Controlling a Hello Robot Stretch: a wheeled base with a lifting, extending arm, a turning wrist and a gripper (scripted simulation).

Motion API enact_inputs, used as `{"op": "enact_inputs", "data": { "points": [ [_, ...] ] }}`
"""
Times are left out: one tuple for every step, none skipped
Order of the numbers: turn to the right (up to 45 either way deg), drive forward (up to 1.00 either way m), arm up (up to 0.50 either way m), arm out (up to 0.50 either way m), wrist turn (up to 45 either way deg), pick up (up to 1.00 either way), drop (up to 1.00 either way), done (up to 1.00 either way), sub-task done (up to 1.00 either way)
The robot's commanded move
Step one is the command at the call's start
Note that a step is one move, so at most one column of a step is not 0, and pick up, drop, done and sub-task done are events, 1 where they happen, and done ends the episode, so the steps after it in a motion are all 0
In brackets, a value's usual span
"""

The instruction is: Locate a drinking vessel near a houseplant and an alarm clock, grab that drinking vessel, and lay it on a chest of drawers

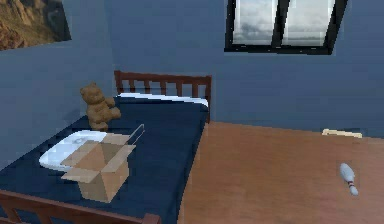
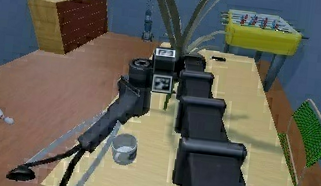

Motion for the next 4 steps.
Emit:
{"op": "enact_inputs", "data": {
  "points": [
    [0.0, 0.0, 0.0, 0.0, 45.0, 0.0, 0.0, 0.0, 0.0],
    [0.0, 0.0, 0.0, 0.0, 45.0, 0.0, 0.0, 0.0, 0.0],
    [0.0, 0.0, 0.0, 0.0, 15.0, 0.0, 0.0, 0.0, 0.0],
    [0.0, 0.0, -0.3, 0.0, 0.0, 0.0, 0.0, 0.0, 0.0]
  ]
}}
